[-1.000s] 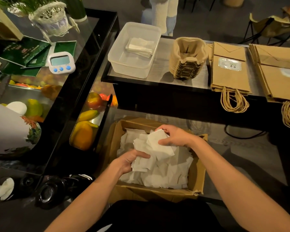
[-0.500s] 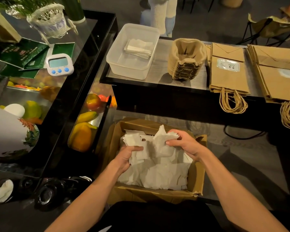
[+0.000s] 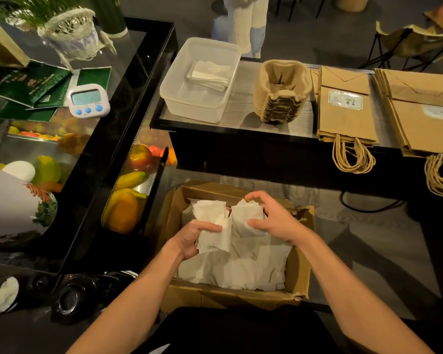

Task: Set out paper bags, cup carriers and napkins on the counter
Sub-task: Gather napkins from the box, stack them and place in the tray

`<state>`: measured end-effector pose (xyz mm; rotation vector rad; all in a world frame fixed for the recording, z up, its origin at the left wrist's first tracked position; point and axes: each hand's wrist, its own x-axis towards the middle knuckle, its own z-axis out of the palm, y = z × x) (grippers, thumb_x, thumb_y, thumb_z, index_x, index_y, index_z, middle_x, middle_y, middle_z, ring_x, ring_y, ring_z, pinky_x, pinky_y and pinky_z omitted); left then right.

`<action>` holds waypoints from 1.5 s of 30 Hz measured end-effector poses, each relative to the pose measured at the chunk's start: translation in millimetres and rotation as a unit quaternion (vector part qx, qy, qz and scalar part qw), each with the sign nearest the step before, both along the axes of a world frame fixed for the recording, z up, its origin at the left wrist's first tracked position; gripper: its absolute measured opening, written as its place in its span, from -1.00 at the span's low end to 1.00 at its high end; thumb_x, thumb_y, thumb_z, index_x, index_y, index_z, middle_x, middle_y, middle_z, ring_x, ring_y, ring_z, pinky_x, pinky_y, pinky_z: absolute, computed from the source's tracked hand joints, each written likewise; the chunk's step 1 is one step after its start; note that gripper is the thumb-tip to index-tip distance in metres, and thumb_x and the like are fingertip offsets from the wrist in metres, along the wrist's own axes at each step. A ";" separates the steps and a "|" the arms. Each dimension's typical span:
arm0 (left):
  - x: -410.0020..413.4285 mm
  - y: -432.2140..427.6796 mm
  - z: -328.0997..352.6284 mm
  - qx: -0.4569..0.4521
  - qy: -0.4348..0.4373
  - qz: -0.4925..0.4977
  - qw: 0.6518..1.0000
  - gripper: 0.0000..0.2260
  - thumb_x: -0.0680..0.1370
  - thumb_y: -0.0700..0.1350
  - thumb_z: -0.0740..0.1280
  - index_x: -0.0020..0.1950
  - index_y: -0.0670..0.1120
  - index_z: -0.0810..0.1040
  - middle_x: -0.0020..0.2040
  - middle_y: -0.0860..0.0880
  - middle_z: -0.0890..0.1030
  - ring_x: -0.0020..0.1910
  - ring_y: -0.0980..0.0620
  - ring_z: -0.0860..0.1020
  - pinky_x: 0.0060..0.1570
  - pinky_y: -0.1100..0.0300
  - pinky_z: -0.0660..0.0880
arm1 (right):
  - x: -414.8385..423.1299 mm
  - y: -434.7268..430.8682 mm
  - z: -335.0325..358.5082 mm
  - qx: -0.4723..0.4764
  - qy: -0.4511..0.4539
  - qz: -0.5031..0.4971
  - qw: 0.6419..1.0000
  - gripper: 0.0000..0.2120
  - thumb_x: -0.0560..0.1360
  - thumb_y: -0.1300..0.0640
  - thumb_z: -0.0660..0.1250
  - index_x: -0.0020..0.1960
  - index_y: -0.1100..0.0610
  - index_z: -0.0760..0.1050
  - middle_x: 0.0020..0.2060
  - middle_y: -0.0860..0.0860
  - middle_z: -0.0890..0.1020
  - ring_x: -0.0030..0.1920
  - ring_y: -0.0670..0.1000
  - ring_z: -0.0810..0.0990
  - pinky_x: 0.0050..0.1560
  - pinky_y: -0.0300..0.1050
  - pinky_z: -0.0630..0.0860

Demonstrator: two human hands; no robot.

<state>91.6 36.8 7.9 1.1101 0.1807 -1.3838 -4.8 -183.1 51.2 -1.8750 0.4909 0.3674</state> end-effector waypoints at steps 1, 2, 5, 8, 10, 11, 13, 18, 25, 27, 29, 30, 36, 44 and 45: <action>-0.6 0.6 -1.5 0.000 0.001 -0.012 1.000 -0.41 0.31 -0.18 0.56 0.33 -0.03 0.52 0.19 -0.17 0.62 0.17 -0.20 0.60 0.15 -0.09 0.59 | -0.1 1.0 -0.8 -0.013 0.001 -0.002 1.000 -0.49 0.51 0.21 0.47 0.29 -0.20 0.36 0.19 -0.12 0.54 0.16 -0.07 0.59 -0.01 -0.15 0.65; -1.0 1.4 -2.4 -0.002 0.005 -0.020 1.000 -0.37 0.28 -0.16 0.58 0.34 -0.04 0.51 0.21 -0.18 0.61 0.19 -0.21 0.59 0.19 -0.11 0.57 | 0.0 1.7 -1.7 -0.030 -0.001 -0.008 1.000 -0.52 0.51 0.20 0.48 0.27 -0.17 0.38 0.19 -0.12 0.54 0.17 -0.06 0.57 0.03 -0.12 0.64; -3.4 2.5 -4.0 -0.010 0.010 -0.023 1.000 -0.39 0.28 -0.17 0.56 0.32 -0.06 0.52 0.16 -0.17 0.64 0.17 -0.19 0.61 0.15 -0.09 0.59 | 1.0 2.7 -5.5 -0.083 -0.011 -0.021 0.996 -0.59 0.52 0.17 0.48 0.28 -0.08 0.43 0.18 -0.11 0.55 0.20 -0.05 0.54 0.17 -0.10 0.54; -4.6 3.4 -2.3 -0.012 0.009 -0.020 1.000 -0.39 0.29 -0.16 0.56 0.32 -0.05 0.51 0.15 -0.16 0.64 0.15 -0.18 0.62 0.10 -0.07 0.60 | 0.1 5.8 -9.8 -0.080 -0.007 -0.036 0.996 -0.60 0.55 0.15 0.45 0.35 -0.03 0.47 0.18 -0.10 0.57 0.20 -0.05 0.54 0.17 -0.10 0.52; -5.0 3.3 -1.9 -0.009 0.007 -0.020 1.000 -0.35 0.26 -0.15 0.58 0.33 -0.05 0.51 0.17 -0.17 0.62 0.16 -0.18 0.60 0.12 -0.07 0.60 | -1.6 8.9 -12.2 -0.065 -0.013 -0.061 0.996 -0.63 0.57 0.16 0.42 0.33 -0.06 0.47 0.17 -0.11 0.58 0.17 -0.08 0.55 0.14 -0.10 0.55; -5.0 2.9 -1.6 -0.005 0.008 -0.018 1.000 -0.34 0.25 -0.15 0.59 0.33 -0.06 0.50 0.18 -0.17 0.61 0.18 -0.19 0.59 0.15 -0.08 0.60 | -2.1 11.0 -12.9 -0.058 -0.017 -0.073 0.996 -0.67 0.58 0.16 0.41 0.29 -0.09 0.47 0.14 -0.13 0.58 0.14 -0.10 0.55 0.07 -0.14 0.55; -4.0 2.4 -2.5 -0.003 0.011 -0.008 1.000 -0.28 0.24 -0.16 0.62 0.38 -0.05 0.50 0.24 -0.20 0.58 0.22 -0.22 0.57 0.20 -0.11 0.57 | -2.0 16.5 -14.4 -0.051 -0.021 -0.100 0.993 -0.77 0.61 0.15 0.37 0.18 -0.12 0.47 0.06 -0.15 0.58 0.06 -0.14 0.55 -0.08 -0.20 0.50; -3.7 -0.4 0.1 -0.020 0.009 0.038 0.999 -0.50 0.38 -0.24 0.49 0.31 0.01 0.60 0.16 -0.16 0.65 0.16 -0.20 0.60 0.07 -0.09 0.62 | -2.5 26.3 -19.3 -0.035 -0.024 -0.184 0.982 -0.89 0.65 0.13 0.31 0.03 -0.09 0.51 0.03 -0.14 0.58 0.05 -0.10 0.54 -0.08 -0.14 0.46; -3.5 1.3 2.3 -0.010 -0.017 0.076 0.997 -0.65 0.49 -0.29 0.42 0.22 0.01 0.64 0.15 -0.15 0.63 0.16 -0.19 0.58 -0.05 -0.04 0.63 | -6.6 16.3 -7.9 -0.043 -0.079 -0.221 0.971 -0.91 0.66 0.13 0.28 0.11 -0.05 0.49 -0.01 -0.12 0.58 -0.03 -0.13 0.54 -0.18 -0.28 0.41; -3.4 0.3 1.8 0.000 -0.020 0.076 0.997 -0.67 0.49 -0.28 0.41 0.18 0.02 0.65 0.12 -0.13 0.64 0.14 -0.18 0.59 -0.05 -0.04 0.62 | -5.4 11.7 -3.6 -0.050 -0.075 -0.202 0.975 -0.89 0.66 0.10 0.28 0.17 -0.06 0.48 0.02 -0.14 0.58 0.01 -0.13 0.54 -0.15 -0.28 0.42; -3.6 -0.8 0.4 0.000 -0.018 0.077 0.997 -0.69 0.49 -0.29 0.42 0.13 0.04 0.71 0.12 -0.14 0.66 0.15 -0.19 0.60 -0.04 -0.06 0.62 | -2.7 7.6 -0.6 -0.065 -0.065 -0.185 0.978 -0.86 0.66 0.08 0.28 0.20 -0.04 0.50 0.02 -0.16 0.57 0.03 -0.14 0.53 -0.13 -0.29 0.41; -3.6 -1.0 -0.8 -0.004 -0.018 0.077 0.997 -0.69 0.49 -0.30 0.42 0.13 0.04 0.72 0.13 -0.15 0.67 0.16 -0.20 0.60 -0.03 -0.07 0.63 | -1.3 6.7 0.4 -0.068 -0.060 -0.177 0.980 -0.86 0.66 0.08 0.29 0.21 -0.03 0.50 0.01 -0.17 0.57 0.02 -0.15 0.53 -0.13 -0.30 0.40; -3.0 -2.7 2.1 -0.006 -0.022 0.081 0.996 -0.65 0.46 -0.30 0.43 0.19 0.01 0.69 0.11 -0.15 0.68 0.14 -0.20 0.62 -0.01 -0.08 0.63 | -4.6 5.1 0.1 -0.073 -0.052 -0.153 0.984 -0.86 0.65 0.10 0.30 0.19 -0.03 0.54 0.04 -0.14 0.59 0.04 -0.12 0.55 -0.09 -0.26 0.44; 1.2 -0.7 1.0 -0.022 -0.028 0.059 0.998 -0.64 0.42 -0.30 0.49 0.15 0.03 0.71 0.13 -0.16 0.68 0.13 -0.20 0.63 0.06 -0.10 0.62 | 1.2 -4.6 22.2 -0.099 -0.051 -0.010 0.994 -0.89 0.62 0.11 0.34 0.08 -0.07 0.58 0.01 -0.15 0.60 0.03 -0.14 0.54 -0.07 -0.24 0.44; 1.5 -1.3 1.3 -0.019 -0.028 0.051 0.998 -0.63 0.42 -0.29 0.48 0.17 0.01 0.70 0.13 -0.16 0.67 0.12 -0.19 0.64 0.07 -0.10 0.62 | 3.7 -5.2 24.8 -0.094 -0.035 0.024 0.995 -0.89 0.61 0.11 0.35 0.08 -0.07 0.59 -0.01 -0.15 0.60 0.02 -0.13 0.55 -0.07 -0.24 0.44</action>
